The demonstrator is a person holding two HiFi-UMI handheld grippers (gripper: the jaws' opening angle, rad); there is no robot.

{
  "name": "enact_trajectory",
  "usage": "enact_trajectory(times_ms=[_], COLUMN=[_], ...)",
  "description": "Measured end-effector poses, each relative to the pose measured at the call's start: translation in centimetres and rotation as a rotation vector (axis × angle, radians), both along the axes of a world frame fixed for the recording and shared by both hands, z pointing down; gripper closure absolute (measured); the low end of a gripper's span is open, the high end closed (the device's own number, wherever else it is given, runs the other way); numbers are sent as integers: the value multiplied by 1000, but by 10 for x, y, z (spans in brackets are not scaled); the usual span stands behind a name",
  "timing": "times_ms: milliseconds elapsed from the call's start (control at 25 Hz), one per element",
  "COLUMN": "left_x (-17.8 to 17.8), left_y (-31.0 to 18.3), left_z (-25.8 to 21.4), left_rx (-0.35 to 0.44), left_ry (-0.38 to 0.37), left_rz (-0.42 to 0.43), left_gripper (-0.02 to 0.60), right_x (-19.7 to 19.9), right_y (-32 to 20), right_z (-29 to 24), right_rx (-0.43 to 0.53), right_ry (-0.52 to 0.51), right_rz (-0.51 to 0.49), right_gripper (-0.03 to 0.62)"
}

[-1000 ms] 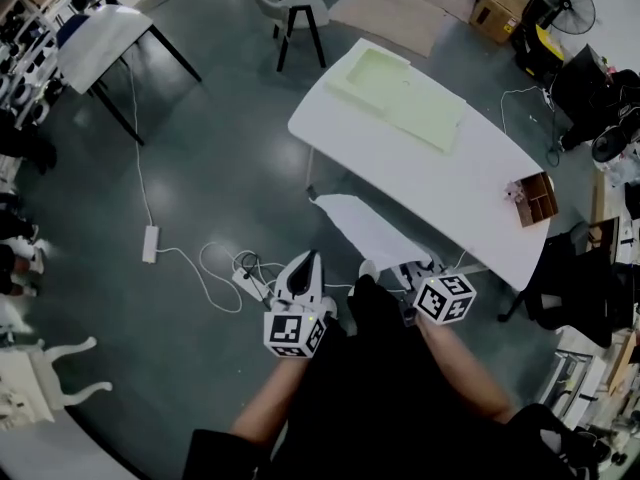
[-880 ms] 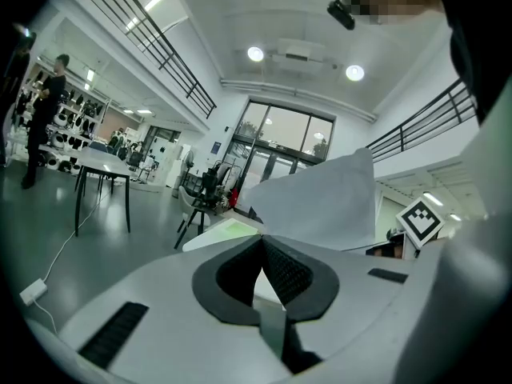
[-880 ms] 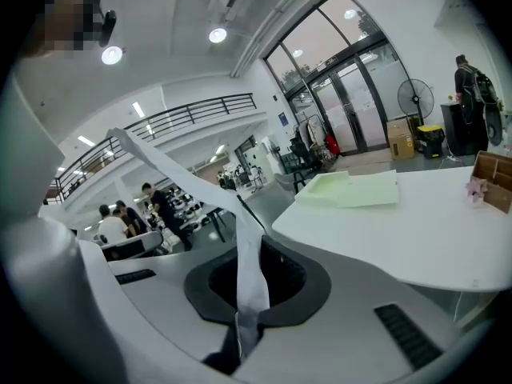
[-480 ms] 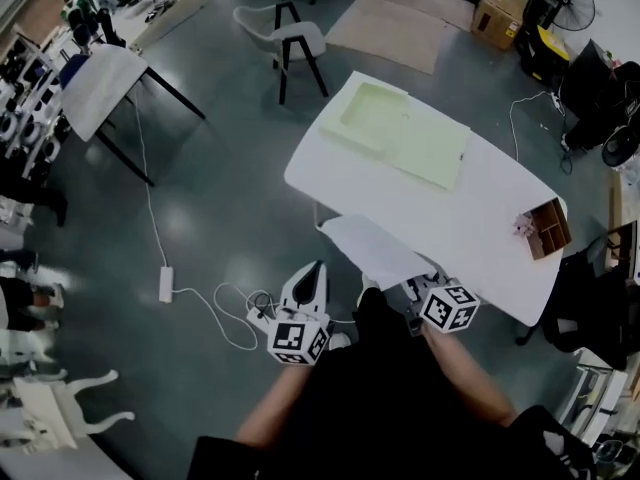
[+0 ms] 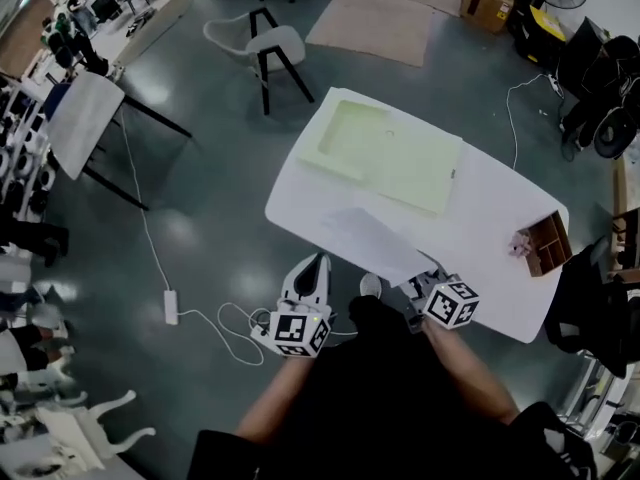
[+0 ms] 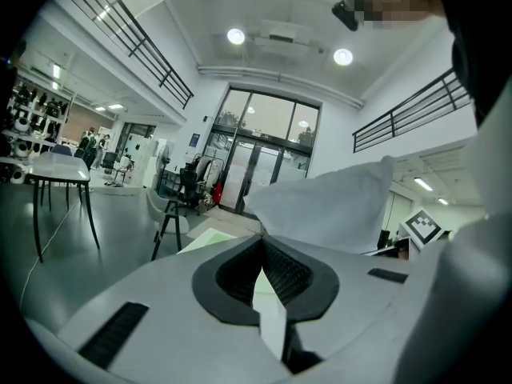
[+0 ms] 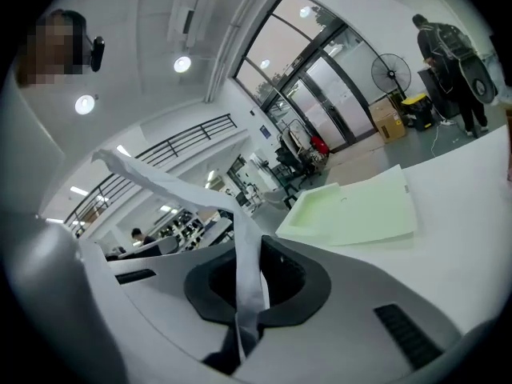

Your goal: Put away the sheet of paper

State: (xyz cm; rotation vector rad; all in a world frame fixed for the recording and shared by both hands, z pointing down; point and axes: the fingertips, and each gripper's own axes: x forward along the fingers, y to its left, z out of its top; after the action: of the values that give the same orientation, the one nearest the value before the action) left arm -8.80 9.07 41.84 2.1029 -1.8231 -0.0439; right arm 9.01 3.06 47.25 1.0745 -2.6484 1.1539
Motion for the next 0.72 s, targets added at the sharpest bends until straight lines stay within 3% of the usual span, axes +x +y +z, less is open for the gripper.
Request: enact_trajectory(times_ms=[440, 720], left_x=[28, 30], left_y=[-98, -128], left_z=[9, 16], left_rx=[-49, -59], left_ry=[-46, -31], left_rz=[55, 44], left_gripper=[578, 578], right_x=[26, 36], right_y=[-95, -140], right_z=[17, 37], right_rx=[-111, -176], right_ry=[-174, -193], right_rz=[82, 121], right_gripper=[595, 595])
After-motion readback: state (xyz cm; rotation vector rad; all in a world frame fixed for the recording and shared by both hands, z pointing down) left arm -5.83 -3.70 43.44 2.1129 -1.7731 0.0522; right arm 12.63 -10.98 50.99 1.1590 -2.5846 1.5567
